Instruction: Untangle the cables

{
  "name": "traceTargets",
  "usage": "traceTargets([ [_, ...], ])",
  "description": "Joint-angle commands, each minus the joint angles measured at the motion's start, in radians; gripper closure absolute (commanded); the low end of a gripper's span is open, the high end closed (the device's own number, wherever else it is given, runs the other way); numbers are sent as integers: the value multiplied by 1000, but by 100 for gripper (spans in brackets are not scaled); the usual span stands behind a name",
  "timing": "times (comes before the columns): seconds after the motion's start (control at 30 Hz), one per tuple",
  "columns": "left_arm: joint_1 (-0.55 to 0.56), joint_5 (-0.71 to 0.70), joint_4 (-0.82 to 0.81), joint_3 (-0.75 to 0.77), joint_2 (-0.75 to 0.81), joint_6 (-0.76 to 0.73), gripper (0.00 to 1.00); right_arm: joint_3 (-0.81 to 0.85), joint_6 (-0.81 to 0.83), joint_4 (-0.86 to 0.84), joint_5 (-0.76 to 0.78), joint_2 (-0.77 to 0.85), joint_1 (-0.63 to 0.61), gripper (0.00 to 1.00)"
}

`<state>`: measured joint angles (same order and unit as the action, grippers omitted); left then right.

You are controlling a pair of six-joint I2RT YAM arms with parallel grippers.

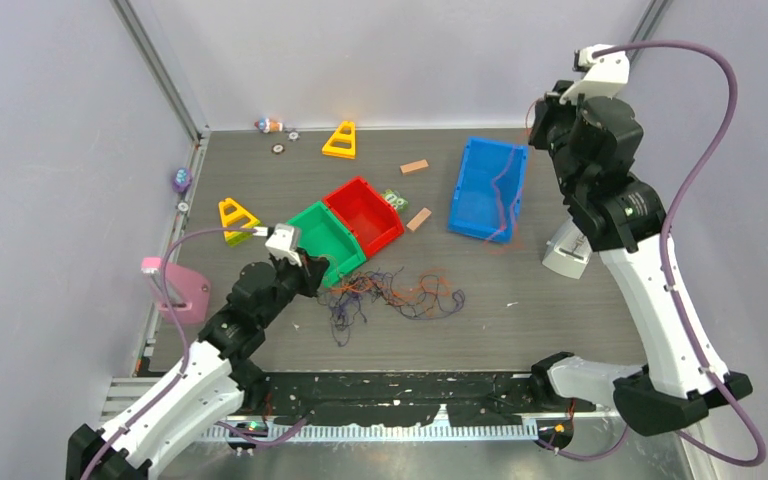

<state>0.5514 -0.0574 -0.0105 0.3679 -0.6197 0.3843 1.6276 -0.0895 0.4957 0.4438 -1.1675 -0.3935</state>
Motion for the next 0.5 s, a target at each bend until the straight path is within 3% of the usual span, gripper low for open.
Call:
traceTargets([
  [0.0, 59, 20, -51, 75, -18, -72, 100, 119, -17, -30, -82, -60, 15, 95],
  [0.47, 142, 146, -133, 132, -208, -123, 100, 330, 19, -34, -96, -202, 68, 95],
])
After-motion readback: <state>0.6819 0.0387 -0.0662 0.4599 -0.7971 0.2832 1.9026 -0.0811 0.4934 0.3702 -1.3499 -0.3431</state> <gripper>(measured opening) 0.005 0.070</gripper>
